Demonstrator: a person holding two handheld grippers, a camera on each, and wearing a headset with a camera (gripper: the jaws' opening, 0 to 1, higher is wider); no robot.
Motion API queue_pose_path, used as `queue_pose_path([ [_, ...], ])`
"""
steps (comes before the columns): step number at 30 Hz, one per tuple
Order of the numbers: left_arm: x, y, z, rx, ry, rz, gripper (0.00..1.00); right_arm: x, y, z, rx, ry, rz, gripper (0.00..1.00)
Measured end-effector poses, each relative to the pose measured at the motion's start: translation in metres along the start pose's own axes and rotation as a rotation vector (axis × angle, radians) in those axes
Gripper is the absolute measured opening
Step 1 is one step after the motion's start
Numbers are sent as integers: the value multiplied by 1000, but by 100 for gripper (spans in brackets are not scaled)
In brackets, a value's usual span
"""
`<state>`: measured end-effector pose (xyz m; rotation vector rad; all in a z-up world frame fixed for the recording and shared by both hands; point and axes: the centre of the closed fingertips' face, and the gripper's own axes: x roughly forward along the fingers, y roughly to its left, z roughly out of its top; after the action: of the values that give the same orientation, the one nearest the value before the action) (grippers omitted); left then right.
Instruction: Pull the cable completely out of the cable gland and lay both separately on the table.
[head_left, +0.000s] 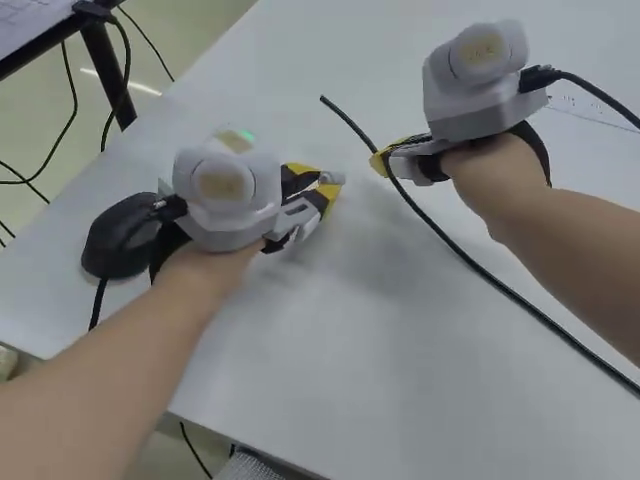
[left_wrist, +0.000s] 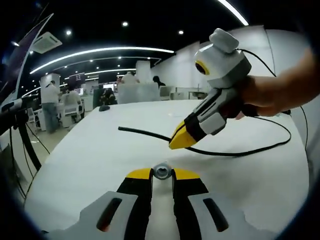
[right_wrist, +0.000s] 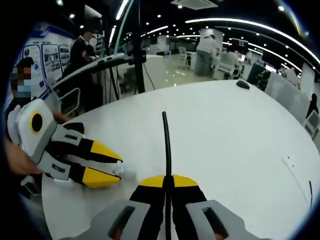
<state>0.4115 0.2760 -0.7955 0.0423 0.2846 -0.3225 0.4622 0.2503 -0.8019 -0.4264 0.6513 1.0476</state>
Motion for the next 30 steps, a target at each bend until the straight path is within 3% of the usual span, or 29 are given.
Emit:
queue_pose_path([
  [4, 3, 4, -9, -35, 27, 30, 14, 14, -11, -6, 14, 22, 1, 0],
  [5, 3, 5, -10, -5, 29, 46, 14, 15, -13, -8, 20, 28, 3, 0],
  [6, 4, 3, -8, 3, 23, 31, 14, 17, -13, -9, 22, 33, 1, 0],
  [9, 7, 6, -13, 50, 54, 51, 15, 21, -15, -14, 16, 49, -10, 0],
  [12, 8, 6, -12, 35, 47, 53, 15, 26, -16, -12, 7, 47, -14, 0],
  [14, 9, 7, -12, 71, 48, 70, 15, 26, -17, -10, -15, 49, -26, 0],
  [15, 10, 7, -18, 69, 83, 69, 15, 27, -18, -10, -27, 55, -31, 0],
  [16, 13, 8, -15, 38, 59, 71, 15, 27, -18, -10, -24, 55, -31, 0],
  [17, 13, 7, -16, 42, 77, 54, 15, 29, -18, -9, -18, 58, -29, 0],
  [19, 16, 9, -17, 28, 87, 58, 18, 28, -20, -10, -19, 59, -41, 11],
  [20, 16, 9, -16, 24, 85, 60, 27, 27, -21, -9, -20, 55, -39, 18],
  [21, 16, 12, -16, 12, 88, 65, 38, 25, -22, -11, -21, 60, -46, 26],
  [24, 11, 12, -17, 18, 102, 78, 82, 12, -26, -19, -37, 69, -62, 35],
  [26, 7, 10, -16, 21, 100, 79, 98, 3, -36, -25, -23, 55, -92, 51],
  [28, 2, 2, -13, -38, 97, 47, 99, -8, -49, -32, 5, 20, -129, 77],
  [30, -3, -4, -11, -66, 108, 39, 99, -25, -59, -42, 38, -11, -149, 96],
])
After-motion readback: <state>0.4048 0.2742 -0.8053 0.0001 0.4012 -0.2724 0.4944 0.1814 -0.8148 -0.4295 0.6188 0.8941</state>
